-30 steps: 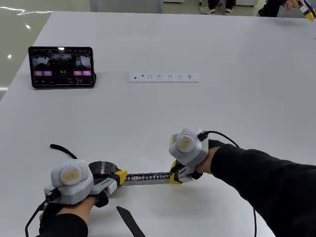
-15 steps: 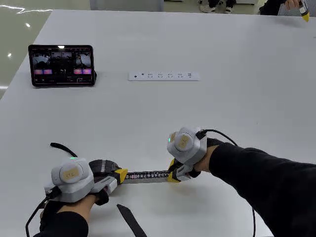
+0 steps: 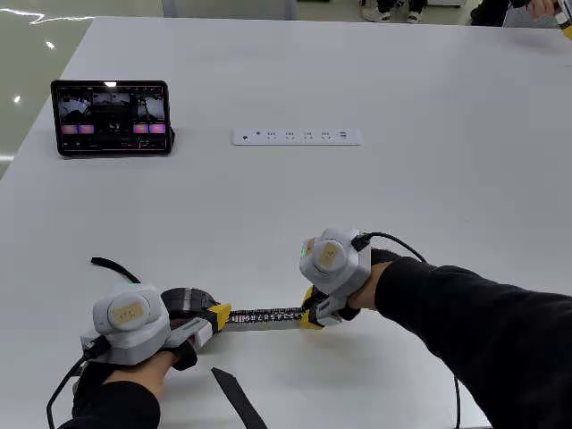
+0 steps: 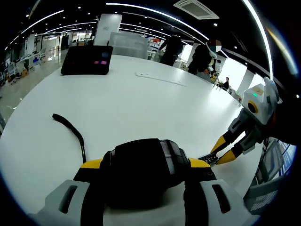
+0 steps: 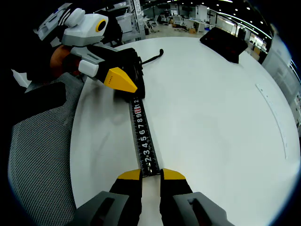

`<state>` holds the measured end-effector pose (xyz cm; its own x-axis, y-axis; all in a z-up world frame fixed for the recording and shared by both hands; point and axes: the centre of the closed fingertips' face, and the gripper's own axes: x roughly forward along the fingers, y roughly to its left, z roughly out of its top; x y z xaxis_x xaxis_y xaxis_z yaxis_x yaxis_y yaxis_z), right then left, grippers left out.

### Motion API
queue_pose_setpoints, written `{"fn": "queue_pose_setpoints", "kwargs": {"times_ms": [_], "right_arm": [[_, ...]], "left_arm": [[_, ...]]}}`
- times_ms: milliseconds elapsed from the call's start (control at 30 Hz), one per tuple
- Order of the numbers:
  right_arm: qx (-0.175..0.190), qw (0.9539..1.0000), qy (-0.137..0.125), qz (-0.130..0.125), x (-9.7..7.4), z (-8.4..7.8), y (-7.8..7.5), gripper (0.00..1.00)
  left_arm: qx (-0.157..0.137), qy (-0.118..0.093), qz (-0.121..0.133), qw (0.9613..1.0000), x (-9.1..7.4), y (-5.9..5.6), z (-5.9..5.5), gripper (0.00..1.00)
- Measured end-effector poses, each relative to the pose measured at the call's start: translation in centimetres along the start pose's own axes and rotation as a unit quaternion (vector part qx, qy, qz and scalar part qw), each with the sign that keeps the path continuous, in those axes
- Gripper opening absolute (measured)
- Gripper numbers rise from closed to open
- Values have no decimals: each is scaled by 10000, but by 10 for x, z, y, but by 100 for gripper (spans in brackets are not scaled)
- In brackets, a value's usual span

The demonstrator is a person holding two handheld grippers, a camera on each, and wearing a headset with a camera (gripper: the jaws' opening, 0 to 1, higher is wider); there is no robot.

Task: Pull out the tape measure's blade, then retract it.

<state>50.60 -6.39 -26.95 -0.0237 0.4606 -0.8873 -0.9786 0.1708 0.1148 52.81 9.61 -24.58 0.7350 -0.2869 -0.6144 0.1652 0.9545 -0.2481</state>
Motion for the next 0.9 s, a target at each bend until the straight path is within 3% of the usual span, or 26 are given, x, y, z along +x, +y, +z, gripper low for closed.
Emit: {"fn": "queue_pose_setpoints", "kwargs": {"times_ms": [433,900], "right_arm": [[-384,9993,10,30,2,2,2,10],[-502,9987,-16,34,5,8,3,10]], "left_arm": [[1,-1,-1,10000,0,0,0,63],[-12,1,-9,10000,0,0,0,63]]}}
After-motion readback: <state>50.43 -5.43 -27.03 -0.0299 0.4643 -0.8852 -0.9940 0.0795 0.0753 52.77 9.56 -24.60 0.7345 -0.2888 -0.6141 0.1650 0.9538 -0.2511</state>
